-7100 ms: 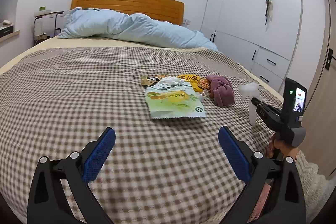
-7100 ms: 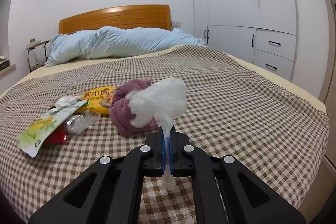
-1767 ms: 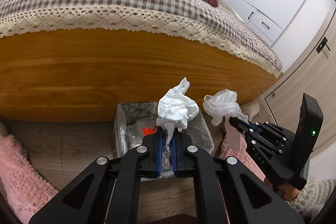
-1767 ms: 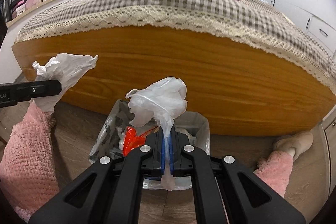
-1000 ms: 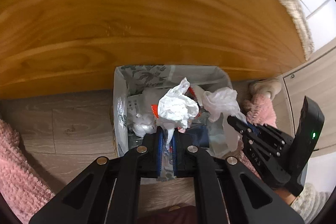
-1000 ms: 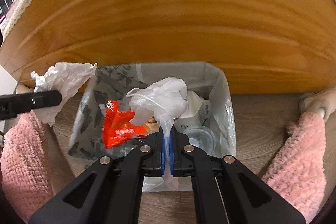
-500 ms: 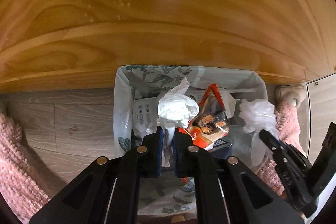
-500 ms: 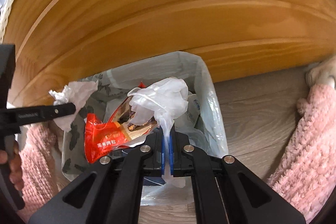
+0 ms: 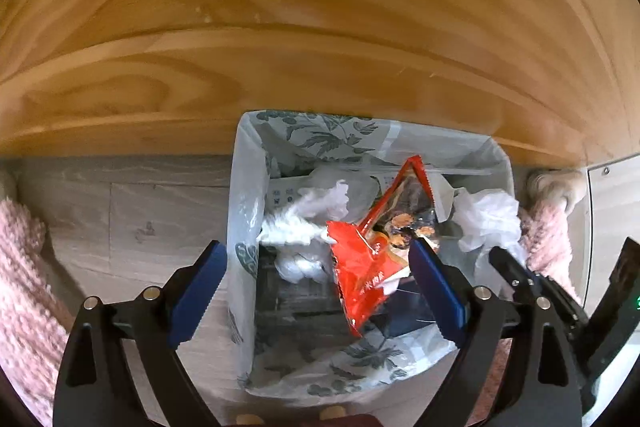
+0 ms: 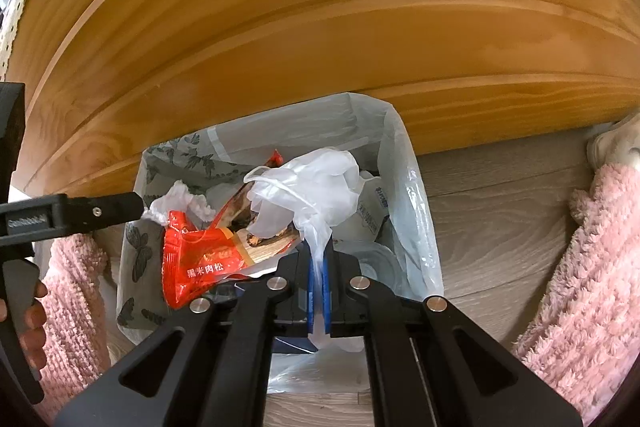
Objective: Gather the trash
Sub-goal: 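Open the right tool over the bin to drop the clear plastic bag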
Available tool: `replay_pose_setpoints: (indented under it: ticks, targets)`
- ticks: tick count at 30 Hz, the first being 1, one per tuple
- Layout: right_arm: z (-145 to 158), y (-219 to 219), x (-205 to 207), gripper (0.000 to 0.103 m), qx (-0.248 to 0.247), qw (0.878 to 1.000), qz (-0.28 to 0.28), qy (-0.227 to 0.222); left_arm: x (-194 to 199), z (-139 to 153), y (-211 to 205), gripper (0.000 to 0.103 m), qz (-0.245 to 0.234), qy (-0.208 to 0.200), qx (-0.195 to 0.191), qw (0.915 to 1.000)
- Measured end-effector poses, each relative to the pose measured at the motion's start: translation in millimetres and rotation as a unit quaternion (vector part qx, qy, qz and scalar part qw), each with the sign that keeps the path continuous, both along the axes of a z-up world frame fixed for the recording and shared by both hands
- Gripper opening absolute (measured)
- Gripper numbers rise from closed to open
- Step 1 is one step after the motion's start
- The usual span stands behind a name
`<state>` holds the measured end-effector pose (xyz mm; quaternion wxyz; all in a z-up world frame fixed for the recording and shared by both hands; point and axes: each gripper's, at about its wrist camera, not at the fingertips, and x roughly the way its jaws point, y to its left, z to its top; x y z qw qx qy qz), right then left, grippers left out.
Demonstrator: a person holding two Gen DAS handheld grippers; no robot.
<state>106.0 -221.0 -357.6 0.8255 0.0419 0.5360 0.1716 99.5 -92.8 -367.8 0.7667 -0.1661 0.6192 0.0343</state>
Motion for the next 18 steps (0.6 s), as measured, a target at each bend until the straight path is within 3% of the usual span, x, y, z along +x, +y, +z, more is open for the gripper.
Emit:
replay_pose_setpoints:
  ticks: [15,18]
  targets:
    - [-4,6,0,0.004,-0.02,1.0,0.003,0.005,-13,5,5,0.09,0.005,-0.008,0.014,0.9999]
    - [-5,8,-1,0.012,-0.033,0.999,0.004,0.007,-13,7,3,0.09,-0.001,-0.012,0.018,0.9998]
